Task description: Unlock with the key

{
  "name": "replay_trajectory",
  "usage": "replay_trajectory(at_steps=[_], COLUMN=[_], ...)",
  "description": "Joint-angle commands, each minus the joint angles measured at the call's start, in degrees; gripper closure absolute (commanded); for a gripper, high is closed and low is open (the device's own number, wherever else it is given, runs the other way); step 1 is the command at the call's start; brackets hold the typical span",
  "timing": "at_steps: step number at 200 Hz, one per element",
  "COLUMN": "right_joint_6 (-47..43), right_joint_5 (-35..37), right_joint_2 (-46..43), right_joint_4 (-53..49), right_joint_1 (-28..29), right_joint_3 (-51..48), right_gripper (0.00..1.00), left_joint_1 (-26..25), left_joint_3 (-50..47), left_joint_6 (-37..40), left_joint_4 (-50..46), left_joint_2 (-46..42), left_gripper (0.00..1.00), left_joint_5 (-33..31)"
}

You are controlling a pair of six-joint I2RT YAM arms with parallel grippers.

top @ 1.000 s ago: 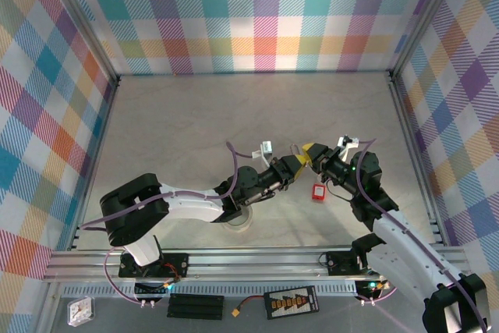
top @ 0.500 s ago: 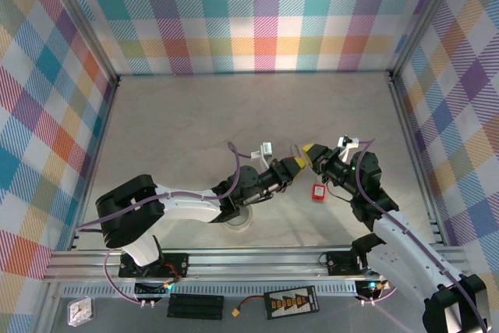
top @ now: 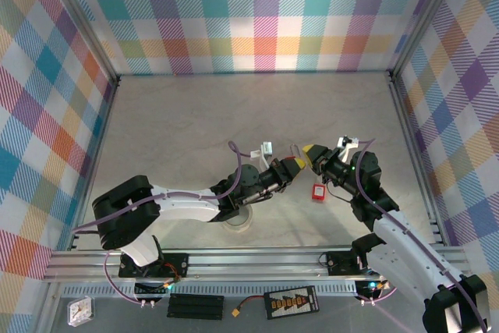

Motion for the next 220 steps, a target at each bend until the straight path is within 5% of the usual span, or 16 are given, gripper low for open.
replay_trajectory(at_steps=[1, 27, 46, 71, 98, 163, 220], right_joint_6=[-3.1, -13.0, -20.5, -27.5, -31.9, -35.2, -36.5], right_joint_5=[0.4, 4.9, 12.0, 15.7, 14.8, 17.6, 19.1], right_joint_2=[0.0, -0.7, 1.9, 8.5, 18.4, 33.6, 40.5], right_joint_4=[-8.0, -30.6, -51.1, -65.4, -70.2, -62.5, -54.5], right_joint_1=[0.2, 0.0, -0.1, -0.1, -0.1, 0.2, 0.4], right_joint_3=[3.1, 13.1, 22.2, 27.9, 28.2, 24.2, 22.3], right_gripper=[0.89, 0.38, 0.25, 0.21, 0.24, 0.41, 0.43], left_joint_1=[-0.2, 1.0, 1.9, 2.3, 3.0, 4.9, 5.0], left_joint_3=[1.5, -2.5, -6.1, -8.1, -10.1, -15.0, -16.6], left_joint_6=[3.2, 3.8, 5.5, 10.9, 16.1, 20.5, 20.7], left_joint_4=[2.8, -0.8, -7.5, -20.2, -26.5, -18.6, -10.1], left_joint_2=[-4.0, -8.8, -14.7, -24.2, -31.7, -35.5, -33.5], left_gripper=[1.00, 1.00, 1.00, 1.00, 1.00, 1.00, 1.00], left_joint_5=[1.9, 0.0, -2.4, -6.9, -11.0, -11.6, -11.4])
